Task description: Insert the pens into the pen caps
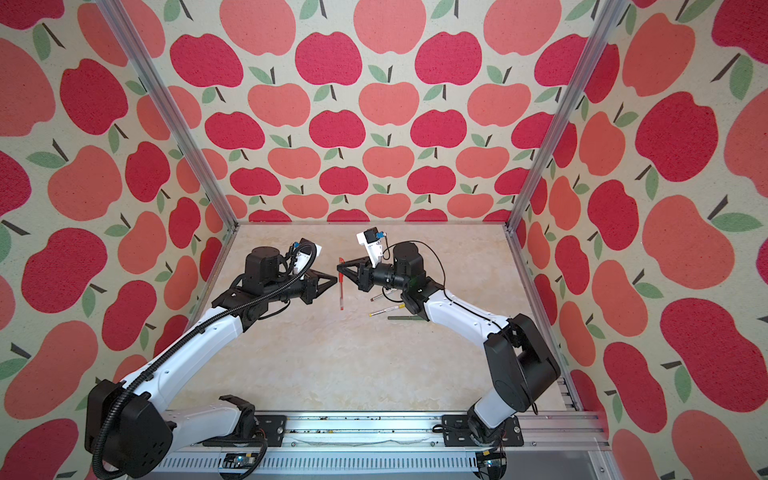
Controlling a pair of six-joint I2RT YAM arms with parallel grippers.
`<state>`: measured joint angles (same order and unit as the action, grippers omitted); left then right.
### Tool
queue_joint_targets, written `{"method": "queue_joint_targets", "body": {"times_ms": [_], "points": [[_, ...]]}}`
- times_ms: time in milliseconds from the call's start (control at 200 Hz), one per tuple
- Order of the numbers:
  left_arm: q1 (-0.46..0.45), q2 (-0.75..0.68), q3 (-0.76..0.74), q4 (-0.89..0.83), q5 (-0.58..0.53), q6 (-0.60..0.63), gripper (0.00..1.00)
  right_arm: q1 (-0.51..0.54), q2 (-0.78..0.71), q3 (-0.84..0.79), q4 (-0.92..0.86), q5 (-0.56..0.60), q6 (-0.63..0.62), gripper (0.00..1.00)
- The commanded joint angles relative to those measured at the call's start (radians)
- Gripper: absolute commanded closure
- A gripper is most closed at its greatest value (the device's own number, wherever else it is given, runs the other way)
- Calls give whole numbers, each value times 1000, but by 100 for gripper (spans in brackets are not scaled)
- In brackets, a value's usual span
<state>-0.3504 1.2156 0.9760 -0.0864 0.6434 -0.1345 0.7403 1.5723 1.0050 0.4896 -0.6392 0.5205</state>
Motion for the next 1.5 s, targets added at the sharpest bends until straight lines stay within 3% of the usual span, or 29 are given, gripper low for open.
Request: {"method": "queue_joint_targets", "body": {"times_ms": [0,125,595,775,820,955,1066,1196,1381,1496], "points": [[34,-33,102,209,-79,-17,100,47,-2,-50,-162,-110,-4,100],[13,-30,79,162,-44,-6,100,34,-27,-18,-173,-75,-26,100],[16,-163,-72,148,-110,-17,100,-67,-72,66,-238,-43,-103,97],[26,-151,-70,91,-147,-20,79,-88,-64,92,-300,-19,-95,96],[34,-149,-68,68,-155,-22,68,-91,-47,113,-366,6,-94,94],[55,-169,-91,47,-169,-41,50,-92,50,194,-626,142,-97,92],[62,-190,-112,44,-184,-56,33,-90,143,220,-686,171,-15,92],[65,-209,-126,31,-200,-62,27,-56,241,287,-769,191,19,92],[69,-218,-130,12,-203,-62,25,-19,392,412,-905,190,12,88],[72,-224,-139,15,-206,-66,24,-9,433,431,-908,193,15,81]]}}
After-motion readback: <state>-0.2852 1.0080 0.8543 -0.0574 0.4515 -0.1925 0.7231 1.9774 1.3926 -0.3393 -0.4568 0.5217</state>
